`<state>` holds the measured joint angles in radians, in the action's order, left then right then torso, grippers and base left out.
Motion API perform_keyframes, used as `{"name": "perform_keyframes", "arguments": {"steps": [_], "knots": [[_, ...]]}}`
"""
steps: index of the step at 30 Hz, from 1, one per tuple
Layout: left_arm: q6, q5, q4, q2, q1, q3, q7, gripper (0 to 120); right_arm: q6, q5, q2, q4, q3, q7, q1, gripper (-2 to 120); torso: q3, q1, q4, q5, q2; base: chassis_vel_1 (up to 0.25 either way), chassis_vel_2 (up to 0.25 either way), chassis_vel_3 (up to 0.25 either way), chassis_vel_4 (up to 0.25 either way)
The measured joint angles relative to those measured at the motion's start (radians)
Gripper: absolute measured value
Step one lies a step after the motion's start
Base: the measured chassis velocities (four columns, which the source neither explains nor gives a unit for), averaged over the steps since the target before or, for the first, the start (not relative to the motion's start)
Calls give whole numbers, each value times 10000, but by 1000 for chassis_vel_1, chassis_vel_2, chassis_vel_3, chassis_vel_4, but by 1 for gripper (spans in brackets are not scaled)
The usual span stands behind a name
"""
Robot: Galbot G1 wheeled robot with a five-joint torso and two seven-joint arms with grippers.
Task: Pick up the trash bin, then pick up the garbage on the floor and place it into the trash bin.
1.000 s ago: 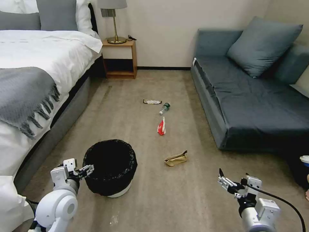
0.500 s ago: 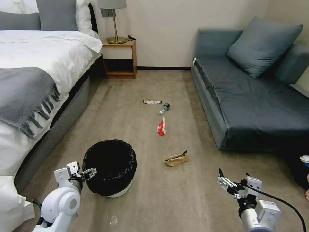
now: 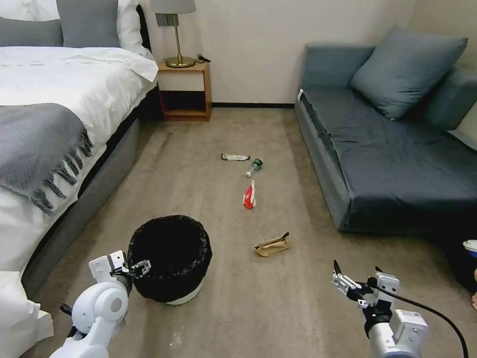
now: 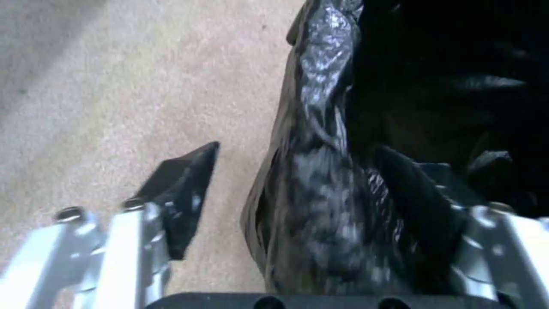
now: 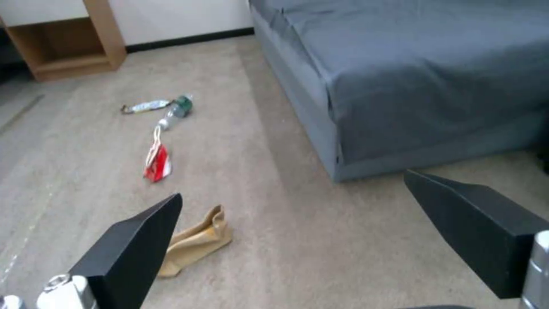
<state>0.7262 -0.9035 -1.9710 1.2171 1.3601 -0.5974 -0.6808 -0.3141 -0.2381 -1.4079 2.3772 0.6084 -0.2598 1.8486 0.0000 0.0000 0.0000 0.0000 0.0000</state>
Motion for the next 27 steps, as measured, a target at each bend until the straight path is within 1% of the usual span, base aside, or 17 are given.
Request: {"name": "perform_keyframes", "arguments": {"steps": [1, 2, 4, 6, 7, 8, 9, 11, 14, 15, 17, 19, 21, 24, 25, 27], "knots": [[0, 0, 24, 14, -4, 16, 1, 64, -14, -47, 21, 18, 64, 0, 3, 100, 0, 0, 0, 0, 0, 0, 0, 0, 0], [0, 0, 24, 14, -4, 16, 1, 64, -14, -47, 21, 18, 64, 0, 3, 100, 0, 0, 0, 0, 0, 0, 0, 0, 0], [-11, 4, 30, 38, 11, 31, 24, 54, -15, -74, 33, 26, 132, 0, 25, 100, 0, 0, 0, 2, 0, 0, 0, 0, 0], [-41, 24, 29, 75, 50, 49, 64, 48, -13, -84, 32, 26, 171, 0, 49, 100, -2, 0, 0, 4, 0, 0, 0, 0, 0], [-41, 24, 29, 75, 50, 49, 64, 48, -13, -84, 32, 26, 171, 0, 49, 100, -2, 0, 0, 4, 0, 0, 0, 0, 0], [-56, 33, 26, 89, 70, 54, 90, 39, -12, -84, 24, 29, 171, 0, 62, 100, -2, 0, 0, 5, 0, 0, 0, 0, 0], [-80, 51, 19, 99, 100, 55, 133, 34, -10, -76, 11, 47, 160, 0, 81, 100, -3, 0, 0, 5, 0, 0, 0, 0, 0], [-102, 69, 13, 105, 128, 55, 171, 32, -7, -66, 1, 61, 146, 0, 95, 100, -3, 0, 0, 5, 0, 0, 0, 0, 0], [-178, 140, -7, 109, 241, 17, 254, 16, 3, -17, -34, 65, 87, -1, 142, 100, -3, 0, 0, 4, 1, 0, 0, 0, 0], [-178, 140, -7, 109, 241, 17, 254, 16, 3, -17, -34, 65, 87, -1, 142, 100, -3, 0, 0, 4, 1, 0, 0, 0, 0], [-238, 254, -19, 100, 347, -46, 380, 7, -13, 0, -46, 67, 33, -1, 183, 100, -2, 0, 1, 3, 0, 0, 0, 0, 0], [-272, 295, -39, 88, 399, -87, 430, 3, -50, 6, -57, 91, -16, -1, 204, 100, -2, 0, -3, -3, 0, 0, 0, 0, 0], [-303, 353, -64, 83, 450, -112, 454, 3, -69, 14, -66, 104, -54, 0, 206, 100, -1, 0, -4, -3, 0, 0, 0, 0, 0], [-408, 826, -298, 94, 673, -213, 599, 3, -87, 54, -98, 106, -136, 0, 205, 100, 0, 0, -2, -5, 0, 0, 0, 0, 0], [-408, 826, -298, 94, 673, -213, 599, 3, -87, 54, -98, 106, -136, 0, 205, 100, 0, 0, -2, -5, 0, 0, 0, 0, 0], [-483, 1188, -567, 139, 831, -296, 661, 3, -88, 81, -110, 106, -197, 0, 203, 100, 0, 0, 1, -2, 0, 0, 0, 0, 0]]}}
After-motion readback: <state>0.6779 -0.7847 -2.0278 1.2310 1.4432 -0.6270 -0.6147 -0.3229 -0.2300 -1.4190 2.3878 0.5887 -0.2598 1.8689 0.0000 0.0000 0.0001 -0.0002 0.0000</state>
